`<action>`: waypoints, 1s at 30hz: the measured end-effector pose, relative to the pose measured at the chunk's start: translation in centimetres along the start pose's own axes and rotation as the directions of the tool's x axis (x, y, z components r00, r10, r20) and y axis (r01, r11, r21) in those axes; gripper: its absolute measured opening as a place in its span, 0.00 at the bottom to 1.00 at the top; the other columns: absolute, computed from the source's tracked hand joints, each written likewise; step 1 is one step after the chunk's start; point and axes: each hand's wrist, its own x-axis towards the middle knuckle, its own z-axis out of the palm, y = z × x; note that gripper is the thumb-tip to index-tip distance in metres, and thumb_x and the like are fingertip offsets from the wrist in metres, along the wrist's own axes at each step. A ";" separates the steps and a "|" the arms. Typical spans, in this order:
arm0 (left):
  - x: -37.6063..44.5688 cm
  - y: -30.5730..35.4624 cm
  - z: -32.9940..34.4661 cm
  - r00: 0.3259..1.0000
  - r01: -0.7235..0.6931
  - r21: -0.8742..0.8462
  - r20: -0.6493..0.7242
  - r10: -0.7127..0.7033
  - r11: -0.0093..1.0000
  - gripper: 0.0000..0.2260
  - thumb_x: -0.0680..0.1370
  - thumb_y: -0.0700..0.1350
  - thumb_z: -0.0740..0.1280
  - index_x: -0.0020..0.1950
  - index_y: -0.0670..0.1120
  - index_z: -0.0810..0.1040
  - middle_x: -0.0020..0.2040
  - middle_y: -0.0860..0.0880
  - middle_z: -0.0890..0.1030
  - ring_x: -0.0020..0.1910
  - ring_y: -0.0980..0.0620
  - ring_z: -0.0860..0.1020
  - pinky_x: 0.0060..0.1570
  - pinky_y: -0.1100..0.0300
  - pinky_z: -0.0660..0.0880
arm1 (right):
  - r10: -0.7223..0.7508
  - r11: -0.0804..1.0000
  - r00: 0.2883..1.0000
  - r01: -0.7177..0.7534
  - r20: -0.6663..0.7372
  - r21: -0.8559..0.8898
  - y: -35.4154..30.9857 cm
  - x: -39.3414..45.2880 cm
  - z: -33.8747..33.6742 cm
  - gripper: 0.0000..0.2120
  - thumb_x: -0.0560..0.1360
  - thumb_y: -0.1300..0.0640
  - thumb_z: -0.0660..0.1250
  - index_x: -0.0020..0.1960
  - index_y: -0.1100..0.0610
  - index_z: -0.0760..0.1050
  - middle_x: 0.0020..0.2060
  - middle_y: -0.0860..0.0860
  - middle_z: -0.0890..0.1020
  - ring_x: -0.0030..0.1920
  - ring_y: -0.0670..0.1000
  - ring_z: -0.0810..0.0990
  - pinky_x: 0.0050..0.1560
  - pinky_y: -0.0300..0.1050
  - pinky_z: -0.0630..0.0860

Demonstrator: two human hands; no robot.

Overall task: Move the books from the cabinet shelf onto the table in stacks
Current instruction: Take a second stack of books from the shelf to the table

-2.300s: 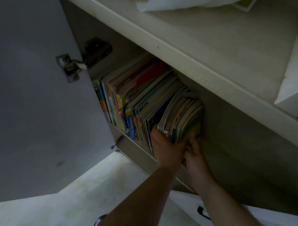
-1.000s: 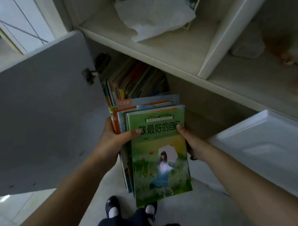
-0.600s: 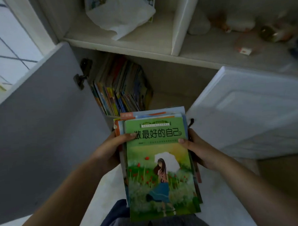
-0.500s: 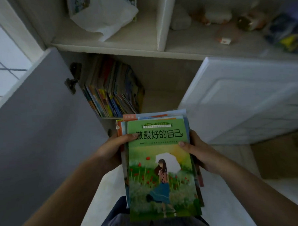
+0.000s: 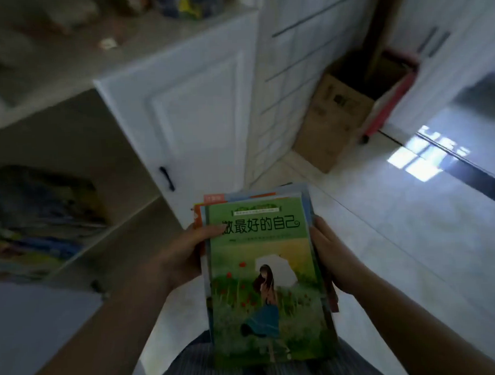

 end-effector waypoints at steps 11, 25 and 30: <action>7.7 -10.7 20.7 0.946 0.150 0.360 0.217 -0.239 0.921 0.19 0.70 0.44 0.70 0.60 0.43 0.77 0.54 0.40 0.83 0.48 0.42 0.83 0.42 0.51 0.81 | 0.192 0.963 0.861 -0.072 -0.470 0.261 13.3 -14.7 -14.8 0.14 0.81 0.44 0.51 0.60 0.50 0.67 0.50 0.53 0.80 0.48 0.51 0.82 0.45 0.48 0.78; 9.3 -26.9 45.3 0.746 0.127 0.726 0.379 -0.548 0.676 0.20 0.70 0.47 0.69 0.62 0.44 0.74 0.54 0.42 0.84 0.51 0.41 0.83 0.43 0.50 0.81 | 0.438 0.854 0.521 0.012 -0.732 0.520 28.4 -32.0 -28.1 0.17 0.81 0.45 0.49 0.55 0.53 0.72 0.50 0.54 0.81 0.50 0.52 0.81 0.53 0.54 0.77; 9.9 -31.1 50.2 0.679 0.121 0.790 0.376 -0.631 0.601 0.22 0.69 0.47 0.69 0.63 0.45 0.73 0.53 0.41 0.84 0.50 0.41 0.83 0.42 0.50 0.81 | 0.561 0.714 0.471 0.140 -0.681 0.685 31.3 -35.7 -29.5 0.21 0.81 0.46 0.48 0.53 0.55 0.77 0.48 0.56 0.83 0.51 0.56 0.82 0.56 0.56 0.76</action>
